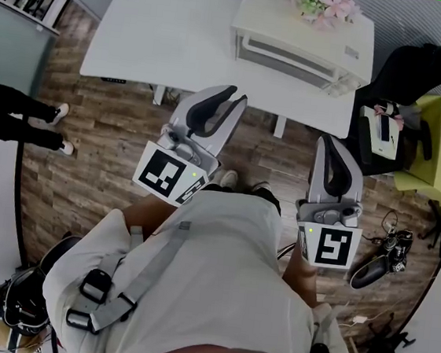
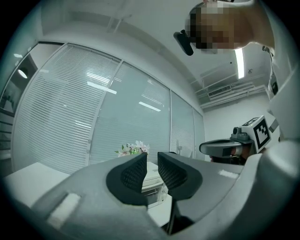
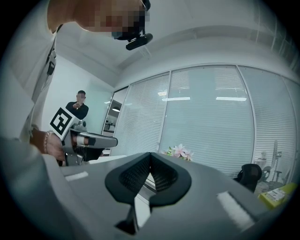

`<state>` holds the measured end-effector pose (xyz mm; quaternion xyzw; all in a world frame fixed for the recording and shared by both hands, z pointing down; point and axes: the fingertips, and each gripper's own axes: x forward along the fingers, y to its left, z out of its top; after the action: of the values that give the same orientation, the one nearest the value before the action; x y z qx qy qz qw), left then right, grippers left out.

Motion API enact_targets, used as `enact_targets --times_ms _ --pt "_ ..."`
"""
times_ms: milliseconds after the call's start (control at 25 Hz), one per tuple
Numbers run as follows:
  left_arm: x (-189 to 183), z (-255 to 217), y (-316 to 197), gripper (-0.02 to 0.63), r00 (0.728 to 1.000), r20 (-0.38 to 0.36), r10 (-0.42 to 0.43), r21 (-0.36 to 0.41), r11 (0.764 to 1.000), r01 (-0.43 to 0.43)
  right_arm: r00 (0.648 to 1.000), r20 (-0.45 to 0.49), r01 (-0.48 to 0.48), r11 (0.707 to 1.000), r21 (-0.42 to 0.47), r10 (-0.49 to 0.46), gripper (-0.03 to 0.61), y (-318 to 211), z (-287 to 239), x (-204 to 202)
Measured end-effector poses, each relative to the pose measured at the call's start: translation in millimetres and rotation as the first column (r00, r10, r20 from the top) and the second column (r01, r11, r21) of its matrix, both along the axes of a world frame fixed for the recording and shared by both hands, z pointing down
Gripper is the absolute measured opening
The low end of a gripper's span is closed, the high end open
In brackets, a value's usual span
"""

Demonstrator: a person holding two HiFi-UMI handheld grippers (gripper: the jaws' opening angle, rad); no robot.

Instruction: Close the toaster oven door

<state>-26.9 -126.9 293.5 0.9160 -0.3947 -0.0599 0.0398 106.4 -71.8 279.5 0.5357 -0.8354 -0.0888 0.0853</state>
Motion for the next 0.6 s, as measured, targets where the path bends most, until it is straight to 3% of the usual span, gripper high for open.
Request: enact_targets --times_ms 600 --pt "9.7 1.5 7.3 0.075 0.999 -0.013 0.034 -0.011 0.999 -0.034 1.0 -0.029 -0.002 1.0 -0.005 0.002 0.005 2.1 1.7 -0.7"
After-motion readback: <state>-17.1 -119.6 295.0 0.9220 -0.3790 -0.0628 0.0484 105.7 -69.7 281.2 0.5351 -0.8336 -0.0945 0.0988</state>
